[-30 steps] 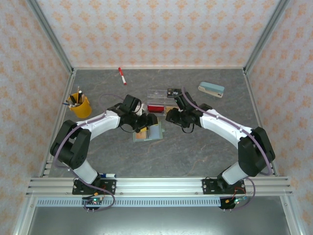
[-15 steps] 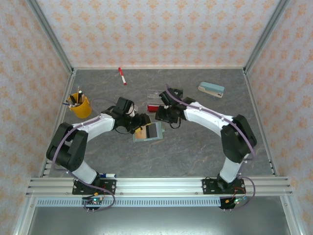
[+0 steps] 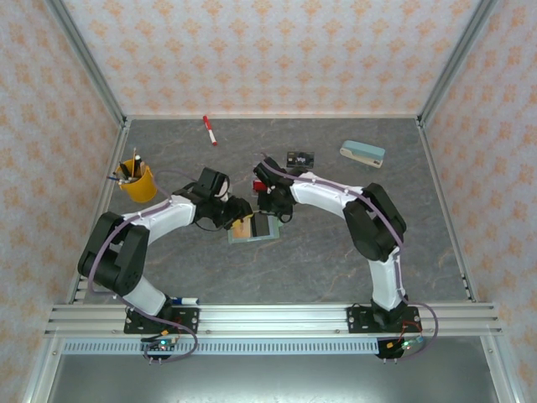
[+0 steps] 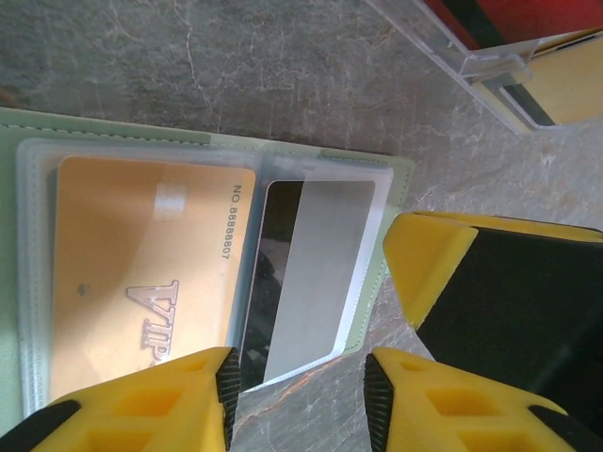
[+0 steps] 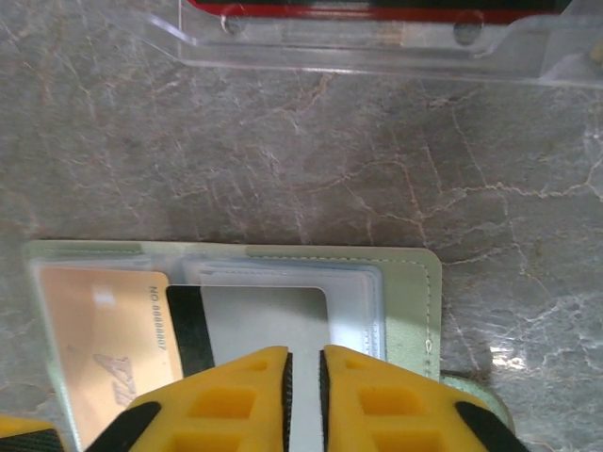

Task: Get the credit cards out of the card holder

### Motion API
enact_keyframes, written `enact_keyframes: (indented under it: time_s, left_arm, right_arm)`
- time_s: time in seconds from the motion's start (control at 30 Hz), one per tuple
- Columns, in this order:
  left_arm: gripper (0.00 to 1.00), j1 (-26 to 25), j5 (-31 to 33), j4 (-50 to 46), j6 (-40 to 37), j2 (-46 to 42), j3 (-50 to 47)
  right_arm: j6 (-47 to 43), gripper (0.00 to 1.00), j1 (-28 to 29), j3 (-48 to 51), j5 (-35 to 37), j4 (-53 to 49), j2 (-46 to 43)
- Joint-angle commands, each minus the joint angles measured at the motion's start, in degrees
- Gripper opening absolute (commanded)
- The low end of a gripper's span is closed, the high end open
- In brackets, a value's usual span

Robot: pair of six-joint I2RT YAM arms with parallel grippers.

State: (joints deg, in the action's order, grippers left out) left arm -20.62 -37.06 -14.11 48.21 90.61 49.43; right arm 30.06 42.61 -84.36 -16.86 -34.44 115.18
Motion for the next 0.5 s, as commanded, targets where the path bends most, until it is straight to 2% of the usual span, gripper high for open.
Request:
enact_keyframes:
  time_s: [0.0,0.47]
  left_arm:
    - [0.40,-0.65,-0.82,1.01,0.75,1.89,0.69]
    - [0.37,-1.15,-2.03,4.45,1.36,6.81,1.89]
  right_arm:
    - [-1.66,0.21,-0.16,-1.79,0.97,-2.19,1.52]
    - [-1.50,0.23,-0.42,0.01,-4.06,0.01,4.43]
